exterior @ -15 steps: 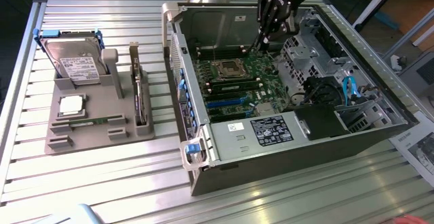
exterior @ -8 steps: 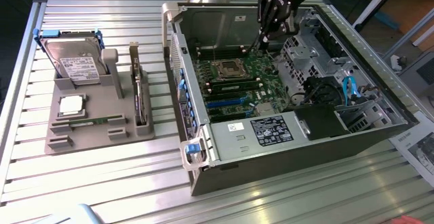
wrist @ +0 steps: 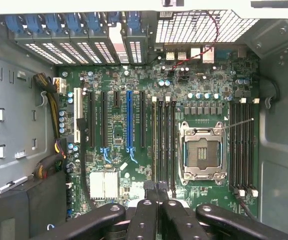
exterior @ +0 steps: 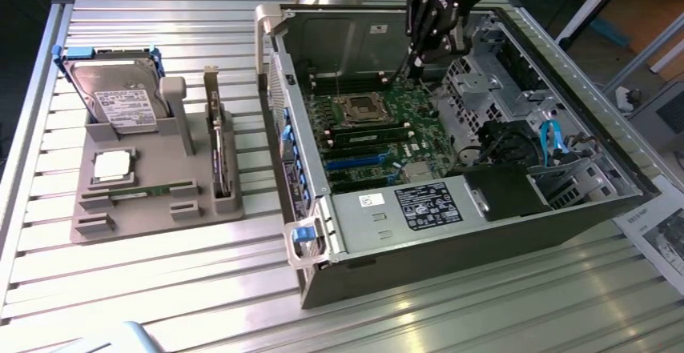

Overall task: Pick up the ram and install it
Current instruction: 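Press down the ram until it locks into place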

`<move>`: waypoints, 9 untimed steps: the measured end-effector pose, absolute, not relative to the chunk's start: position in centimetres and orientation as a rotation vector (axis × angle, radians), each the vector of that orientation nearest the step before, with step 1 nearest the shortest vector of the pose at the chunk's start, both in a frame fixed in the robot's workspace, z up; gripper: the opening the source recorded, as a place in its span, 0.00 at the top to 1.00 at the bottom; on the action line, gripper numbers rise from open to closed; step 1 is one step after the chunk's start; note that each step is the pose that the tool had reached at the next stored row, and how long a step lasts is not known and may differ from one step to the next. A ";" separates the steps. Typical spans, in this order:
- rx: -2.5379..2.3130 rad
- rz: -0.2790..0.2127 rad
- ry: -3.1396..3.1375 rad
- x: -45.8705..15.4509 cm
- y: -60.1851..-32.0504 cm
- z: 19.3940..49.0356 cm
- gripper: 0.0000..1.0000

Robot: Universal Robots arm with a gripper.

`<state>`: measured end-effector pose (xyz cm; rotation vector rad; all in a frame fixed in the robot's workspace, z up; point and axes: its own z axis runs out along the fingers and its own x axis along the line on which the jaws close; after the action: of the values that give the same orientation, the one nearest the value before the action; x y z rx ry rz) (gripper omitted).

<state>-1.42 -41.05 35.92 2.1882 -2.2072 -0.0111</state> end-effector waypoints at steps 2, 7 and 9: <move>2.188 -0.011 -2.207 -1.4 -41.0 35.9 0.90; 2.188 -0.011 -2.207 -0.7 -41.1 35.9 0.90; 2.189 -0.012 -2.207 -0.3 -41.1 35.9 0.90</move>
<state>-0.27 -41.12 35.92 2.1885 -2.2066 -0.0115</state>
